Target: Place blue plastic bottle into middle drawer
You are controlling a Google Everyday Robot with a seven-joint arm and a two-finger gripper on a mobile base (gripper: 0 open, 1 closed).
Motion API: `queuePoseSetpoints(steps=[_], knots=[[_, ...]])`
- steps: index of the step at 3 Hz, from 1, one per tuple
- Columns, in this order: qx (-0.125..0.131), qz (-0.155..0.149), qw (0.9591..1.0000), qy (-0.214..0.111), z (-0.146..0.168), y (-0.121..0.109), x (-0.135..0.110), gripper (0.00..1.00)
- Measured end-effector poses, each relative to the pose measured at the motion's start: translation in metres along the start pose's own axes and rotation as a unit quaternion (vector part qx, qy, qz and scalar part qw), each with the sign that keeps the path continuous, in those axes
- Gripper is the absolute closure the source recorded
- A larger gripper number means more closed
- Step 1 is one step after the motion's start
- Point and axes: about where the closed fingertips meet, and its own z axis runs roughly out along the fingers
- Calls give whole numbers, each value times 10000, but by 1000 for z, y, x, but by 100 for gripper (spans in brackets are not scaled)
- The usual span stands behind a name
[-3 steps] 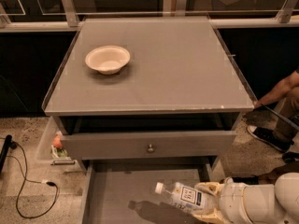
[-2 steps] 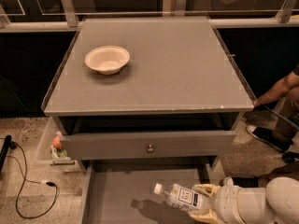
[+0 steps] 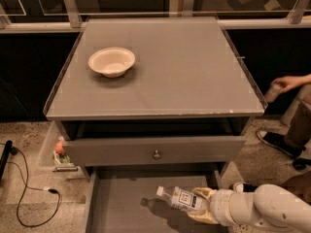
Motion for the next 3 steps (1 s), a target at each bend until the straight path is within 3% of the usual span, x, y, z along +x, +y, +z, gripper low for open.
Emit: queuePoseSetpoints(steps=[2,3], knots=[[36,-185,9997,-133,58,-16,37,100],[-85,-245,9996,-111,87,-13,51,100]])
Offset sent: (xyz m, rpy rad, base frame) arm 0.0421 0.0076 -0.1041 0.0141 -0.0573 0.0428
